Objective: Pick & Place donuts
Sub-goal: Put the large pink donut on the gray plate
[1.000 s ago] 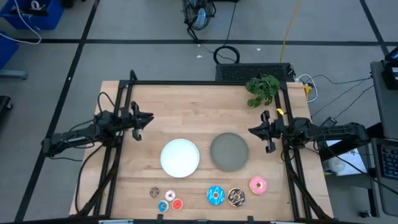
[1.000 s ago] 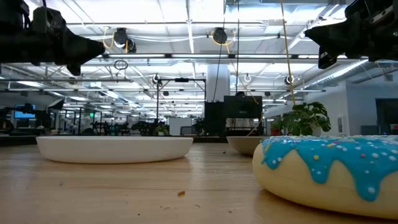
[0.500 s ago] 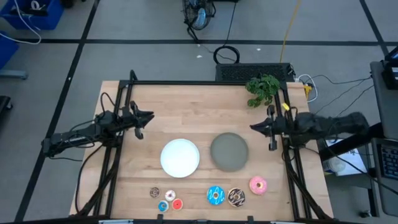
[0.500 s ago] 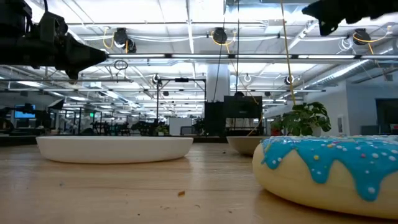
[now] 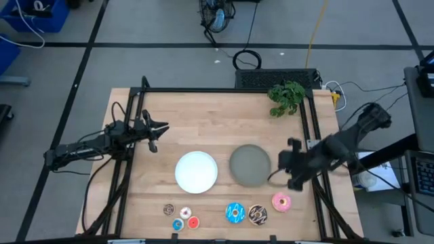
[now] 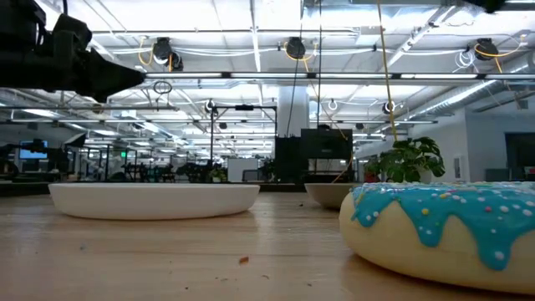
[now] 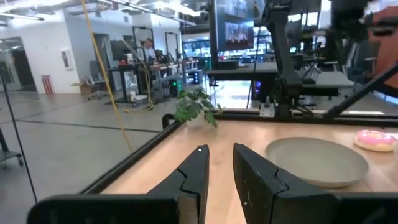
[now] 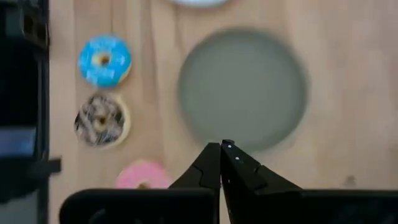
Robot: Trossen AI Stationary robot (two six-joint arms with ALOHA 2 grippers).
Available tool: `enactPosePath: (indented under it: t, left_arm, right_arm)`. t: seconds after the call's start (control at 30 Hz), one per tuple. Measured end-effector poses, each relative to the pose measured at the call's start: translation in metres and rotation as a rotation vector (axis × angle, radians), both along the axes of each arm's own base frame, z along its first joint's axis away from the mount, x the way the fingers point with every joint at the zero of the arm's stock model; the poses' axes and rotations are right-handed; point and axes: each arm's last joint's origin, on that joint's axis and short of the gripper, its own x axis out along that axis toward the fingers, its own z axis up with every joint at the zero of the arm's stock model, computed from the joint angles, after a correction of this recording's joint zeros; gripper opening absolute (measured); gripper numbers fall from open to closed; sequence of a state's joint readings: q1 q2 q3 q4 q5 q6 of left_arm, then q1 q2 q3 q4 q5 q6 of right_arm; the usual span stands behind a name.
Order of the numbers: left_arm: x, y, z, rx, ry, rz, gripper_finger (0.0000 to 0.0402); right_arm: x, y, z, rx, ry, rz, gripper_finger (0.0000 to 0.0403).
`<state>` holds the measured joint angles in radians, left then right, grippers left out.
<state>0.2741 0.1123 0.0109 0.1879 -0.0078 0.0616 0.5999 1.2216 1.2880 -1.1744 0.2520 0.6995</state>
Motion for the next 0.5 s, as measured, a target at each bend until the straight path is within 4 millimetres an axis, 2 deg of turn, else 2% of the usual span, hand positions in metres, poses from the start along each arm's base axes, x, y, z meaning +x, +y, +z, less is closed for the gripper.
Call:
enactPosePath:
  t: [0.13,0.27,0.4,0.5]
  left_arm:
    - [0.000,0.000,0.001,-0.032,-0.021,-0.009,0.0076]
    - [0.000,0.000,0.004,-0.032,-0.051,-0.011,0.0076]
    - [0.000,0.000,0.005,-0.050,-0.067,-0.014,0.0076]
    - [0.000,0.000,0.005,-0.042,-0.064,-0.013,0.0076]
  right_arm:
    - [0.016,0.017,-0.024,0.019,0.141,-0.057,0.0003]
    - [0.020,0.030,-0.047,-0.024,0.216,-0.059,0.0020]
    - [0.015,0.035,-0.069,-0.074,0.272,-0.035,0.0061]
    - [0.010,0.036,-0.088,-0.076,0.279,-0.039,0.0108]
